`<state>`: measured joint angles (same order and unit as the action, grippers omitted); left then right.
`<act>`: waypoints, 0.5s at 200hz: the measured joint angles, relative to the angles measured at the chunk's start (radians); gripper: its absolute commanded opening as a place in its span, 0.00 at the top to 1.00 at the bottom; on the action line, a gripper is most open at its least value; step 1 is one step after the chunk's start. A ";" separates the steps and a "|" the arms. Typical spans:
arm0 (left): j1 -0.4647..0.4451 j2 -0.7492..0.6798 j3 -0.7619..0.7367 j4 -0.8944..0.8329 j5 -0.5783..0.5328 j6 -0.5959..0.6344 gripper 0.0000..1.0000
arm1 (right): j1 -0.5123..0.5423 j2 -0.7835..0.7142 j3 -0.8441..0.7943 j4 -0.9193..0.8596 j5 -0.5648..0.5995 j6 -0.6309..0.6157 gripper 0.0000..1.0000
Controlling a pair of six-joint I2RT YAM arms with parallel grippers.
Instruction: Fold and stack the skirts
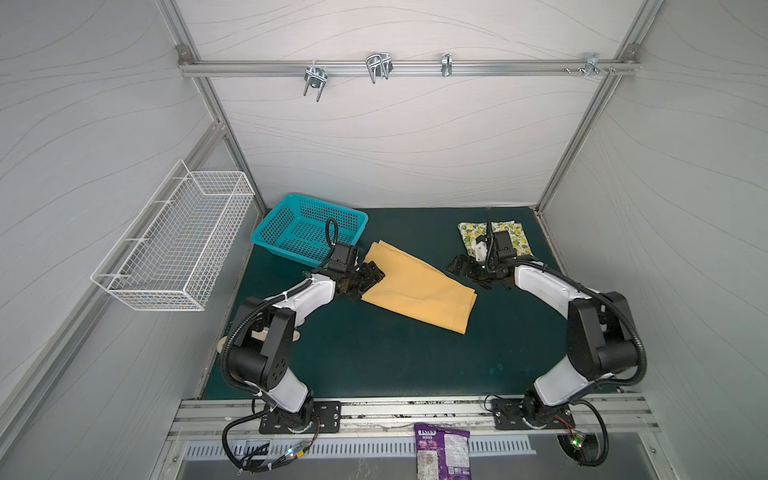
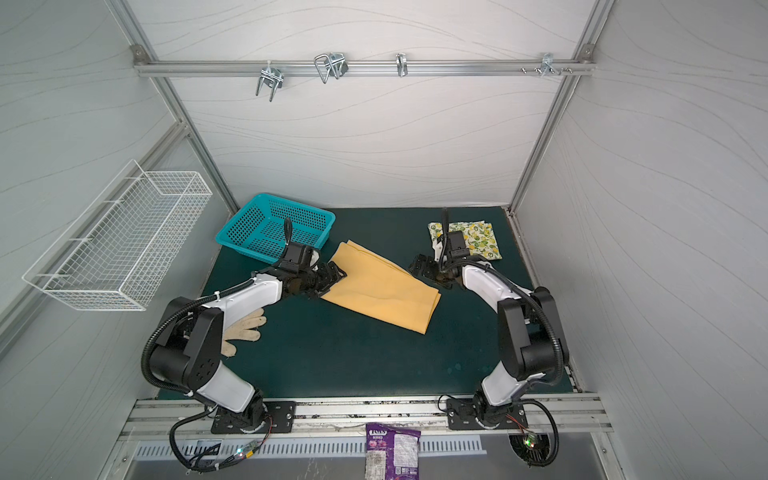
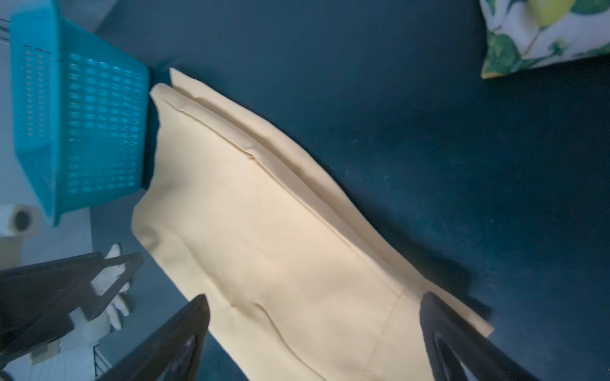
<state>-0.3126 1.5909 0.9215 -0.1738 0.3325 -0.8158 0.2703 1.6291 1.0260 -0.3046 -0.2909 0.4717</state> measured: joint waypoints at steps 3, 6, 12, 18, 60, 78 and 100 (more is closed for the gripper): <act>0.000 0.002 0.000 0.000 0.000 0.000 0.18 | -0.004 0.007 0.000 -0.002 0.002 -0.001 0.01; 0.000 0.002 0.000 0.000 0.000 0.000 0.18 | -0.008 0.013 -0.001 -0.004 0.004 -0.001 0.01; 0.000 0.004 0.000 0.000 0.000 0.000 0.18 | -0.016 0.024 -0.002 -0.005 0.005 -0.002 0.01; 0.000 0.006 0.000 0.000 0.000 0.000 0.18 | -0.023 0.032 -0.002 -0.005 0.006 -0.002 0.01; 0.000 0.015 0.000 -0.001 0.001 0.000 0.18 | -0.040 0.066 -0.013 0.005 0.005 -0.010 0.12; 0.000 0.016 0.001 -0.001 0.000 0.000 0.19 | -0.040 0.066 -0.028 0.011 0.004 -0.008 0.17; 0.000 0.016 0.004 -0.001 0.000 0.000 0.18 | -0.042 0.066 -0.045 0.019 0.002 -0.009 0.23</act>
<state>-0.3126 1.6066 0.9253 -0.1749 0.3328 -0.8158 0.2283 1.6955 0.9813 -0.2852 -0.2890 0.4625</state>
